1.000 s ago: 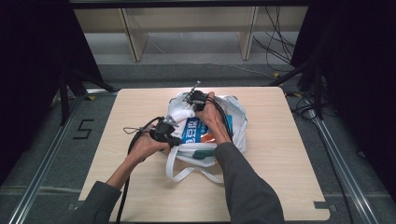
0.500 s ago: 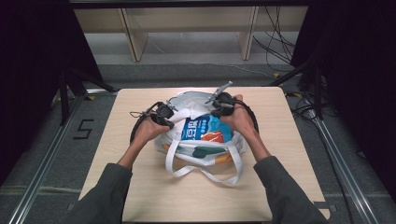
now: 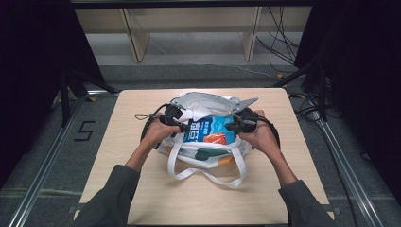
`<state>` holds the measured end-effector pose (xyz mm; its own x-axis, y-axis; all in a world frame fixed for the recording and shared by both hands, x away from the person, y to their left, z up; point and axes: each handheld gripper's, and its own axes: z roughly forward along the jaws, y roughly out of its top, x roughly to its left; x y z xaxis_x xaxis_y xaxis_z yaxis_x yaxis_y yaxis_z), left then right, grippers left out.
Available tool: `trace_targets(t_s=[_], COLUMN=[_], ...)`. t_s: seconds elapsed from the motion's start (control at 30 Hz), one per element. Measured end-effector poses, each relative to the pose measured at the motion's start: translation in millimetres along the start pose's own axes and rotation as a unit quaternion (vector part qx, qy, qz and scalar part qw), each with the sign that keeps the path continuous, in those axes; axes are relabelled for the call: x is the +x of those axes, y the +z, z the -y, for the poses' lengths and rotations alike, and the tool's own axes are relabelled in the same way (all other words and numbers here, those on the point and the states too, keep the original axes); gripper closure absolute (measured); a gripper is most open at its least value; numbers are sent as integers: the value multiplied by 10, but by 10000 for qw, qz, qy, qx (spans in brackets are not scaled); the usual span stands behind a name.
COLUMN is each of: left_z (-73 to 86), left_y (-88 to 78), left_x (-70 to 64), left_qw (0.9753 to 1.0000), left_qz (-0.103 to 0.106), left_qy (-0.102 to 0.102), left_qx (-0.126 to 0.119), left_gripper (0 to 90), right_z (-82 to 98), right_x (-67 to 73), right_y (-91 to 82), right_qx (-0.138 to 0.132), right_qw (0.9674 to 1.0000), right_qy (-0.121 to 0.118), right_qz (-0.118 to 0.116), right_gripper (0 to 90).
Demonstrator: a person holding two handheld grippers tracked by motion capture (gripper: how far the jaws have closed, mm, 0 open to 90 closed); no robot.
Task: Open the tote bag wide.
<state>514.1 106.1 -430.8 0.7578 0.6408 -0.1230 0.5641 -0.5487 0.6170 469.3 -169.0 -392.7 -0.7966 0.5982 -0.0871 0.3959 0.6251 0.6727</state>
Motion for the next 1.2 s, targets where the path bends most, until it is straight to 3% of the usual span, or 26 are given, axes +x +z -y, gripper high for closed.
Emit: trace_targets(t_s=[0.03,0.07,0.13,0.2,0.27,0.33,0.37,0.6,0.63,0.7,0.77,0.87,1.0,1.03,1.2], left_z=[-4,-1,4,9,17,15,16,51,55,43,42,34,53,72,177], left_y=[11,45,67,82,106,111,102,52,50,10,-84,-197,-347,-365,-473], left_x=[-20,-37,18,44,51,55,67,149,141,55,-37,-144,-176,-179,-172], left_qw=[9999,9998,9998,9988,9972,9942,9927,9914,9914,9914,9942,9909,9961,9965,9972], left_qz=[-16,-104,-46,-353,-583,-842,-901,-1186,-1186,-1164,-964,-1201,-766,-719,-542], left_qy=[131,126,30,63,104,210,286,107,70,225,294,565,406,339,215], left_qx=[72,107,174,328,462,635,748,549,554,561,375,231,-163,-260,-463], left_gripper=[834,831,838,865,886,888,890,893,893,866,814,805,763,758,707], right_z=[37,78,164,262,340,394,414,436,432,424,414,370,303,296,305], right_x=[26,55,88,119,150,144,133,201,208,208,193,192,165,167,162], right_y=[-9,-9,-8,10,11,35,43,85,89,74,13,-69,-162,-179,-263], right_qx=[64,116,307,336,506,608,703,1002,983,973,814,558,257,174,-102], right_qw=[10000,9999,9995,9993,9987,9981,9973,9943,9943,9946,9962,9983,9996,9997,9999], right_qy=[-68,-50,-95,-191,-56,-76,-210,-330,-391,-327,-285,-173,-138,-114,-62], right_qz=[5,7,22,-11,-74,-19,14,-173,-145,-122,-128,-10,30,113,84], right_gripper=[900,900,900,900,900,900,900,900,900,900,900,900,900,899,876])
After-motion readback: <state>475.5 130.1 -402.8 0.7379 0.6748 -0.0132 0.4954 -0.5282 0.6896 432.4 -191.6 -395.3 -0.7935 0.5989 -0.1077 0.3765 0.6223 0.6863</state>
